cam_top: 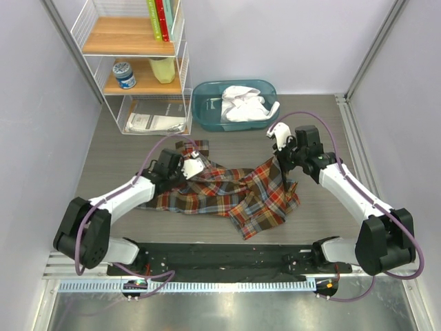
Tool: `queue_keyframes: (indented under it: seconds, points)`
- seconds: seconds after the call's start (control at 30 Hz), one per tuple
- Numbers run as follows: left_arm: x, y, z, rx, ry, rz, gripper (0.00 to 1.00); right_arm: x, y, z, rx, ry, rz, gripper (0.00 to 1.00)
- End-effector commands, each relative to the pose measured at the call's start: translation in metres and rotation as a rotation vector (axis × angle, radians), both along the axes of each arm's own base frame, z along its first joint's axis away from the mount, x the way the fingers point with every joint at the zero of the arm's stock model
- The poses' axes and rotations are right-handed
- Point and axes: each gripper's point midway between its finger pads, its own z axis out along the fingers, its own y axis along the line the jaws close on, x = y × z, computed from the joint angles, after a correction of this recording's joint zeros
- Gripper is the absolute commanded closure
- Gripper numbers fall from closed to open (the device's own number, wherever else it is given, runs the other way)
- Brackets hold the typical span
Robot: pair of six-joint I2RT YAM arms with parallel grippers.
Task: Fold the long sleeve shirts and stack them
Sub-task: Flatten the shirt out
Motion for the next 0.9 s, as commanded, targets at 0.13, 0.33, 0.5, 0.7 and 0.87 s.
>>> queue_keyframes:
  seconds: [0.13,0.33,0.5,0.7,0.87]
  points:
    - [0.042,0.013,0.13,-0.27,-0.141,0.093,1.0,0.043,-0.017,0.099,0.084,-0.241,-0.1,0.99]
    - [0.048,0.036,0.243,-0.349,-0.342,0.171,1.0,0.056,-0.022,0.224,0.194,-0.487,-0.153,0.99]
    - [0.03,0.038,0.316,-0.428,-0.473,0.171,1.0,0.037,-0.022,0.329,0.3,-0.698,-0.147,0.99]
    - [-0.01,0.055,0.423,-0.505,-0.741,0.172,1.0,-0.012,-0.035,0.44,0.336,-0.955,-0.136,0.99]
    - [-0.084,0.074,0.5,-0.589,-0.974,0.152,1.0,-0.101,-0.059,0.526,0.361,-1.199,-0.153,0.99]
